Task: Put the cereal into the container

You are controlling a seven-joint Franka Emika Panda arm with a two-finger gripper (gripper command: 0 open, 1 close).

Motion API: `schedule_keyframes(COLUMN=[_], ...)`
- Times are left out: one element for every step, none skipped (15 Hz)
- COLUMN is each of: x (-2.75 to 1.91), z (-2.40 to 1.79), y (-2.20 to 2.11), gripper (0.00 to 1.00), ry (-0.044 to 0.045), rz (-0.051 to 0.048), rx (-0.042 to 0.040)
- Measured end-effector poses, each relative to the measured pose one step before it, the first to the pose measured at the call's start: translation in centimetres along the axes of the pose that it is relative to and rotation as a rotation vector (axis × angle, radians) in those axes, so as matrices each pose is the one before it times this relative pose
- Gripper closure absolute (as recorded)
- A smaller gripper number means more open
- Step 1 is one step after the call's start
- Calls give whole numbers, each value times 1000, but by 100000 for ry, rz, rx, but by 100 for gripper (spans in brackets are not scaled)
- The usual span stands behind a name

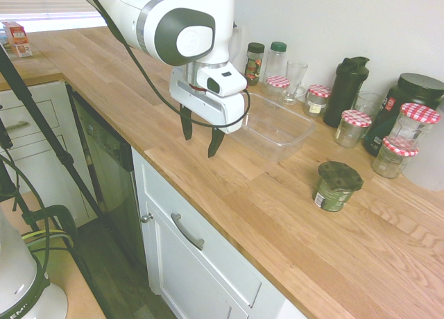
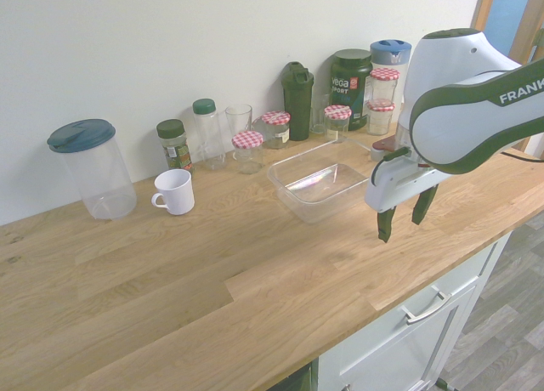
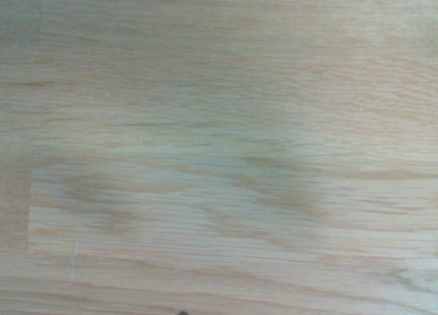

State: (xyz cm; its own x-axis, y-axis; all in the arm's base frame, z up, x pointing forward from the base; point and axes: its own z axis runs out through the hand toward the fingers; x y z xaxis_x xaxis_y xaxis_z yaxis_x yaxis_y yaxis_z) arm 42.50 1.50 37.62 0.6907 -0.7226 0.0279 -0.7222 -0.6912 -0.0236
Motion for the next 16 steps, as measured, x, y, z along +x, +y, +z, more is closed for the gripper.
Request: schedule_keyframes(x=[27, 54, 204, 545, 928, 1271, 1499, 1542, 1658, 1690, 1741, 1706, 1397, 1259, 1029, 775], z=[5, -32, -266, -625, -923, -1146, -1186, -945, -770, -434, -139, 173, 413, 571, 627, 731], y=[8, 2, -62, -23, 157, 424, 652, 748, 927, 1019, 1196, 1191, 980, 834, 508, 238], gripper=[0, 0, 0, 0, 0, 0, 0, 0, 0, 0, 0, 0, 0, 0, 0, 0], ry=[56, 129, 410, 817, 928, 944, 980, 880, 977, 1108, 730, 378, 8, 85, 338, 165], rz=[259, 539, 477, 1029, 1840, 2593, 2951, 2769, 3380, 3482, 3849, 3397, 2834, 2378, 1840, 1305], rx=[58, 138, 473, 994, 1215, 1015, 1050, 697, 384, 117, -218, -799, -963, -848, -551, -248])
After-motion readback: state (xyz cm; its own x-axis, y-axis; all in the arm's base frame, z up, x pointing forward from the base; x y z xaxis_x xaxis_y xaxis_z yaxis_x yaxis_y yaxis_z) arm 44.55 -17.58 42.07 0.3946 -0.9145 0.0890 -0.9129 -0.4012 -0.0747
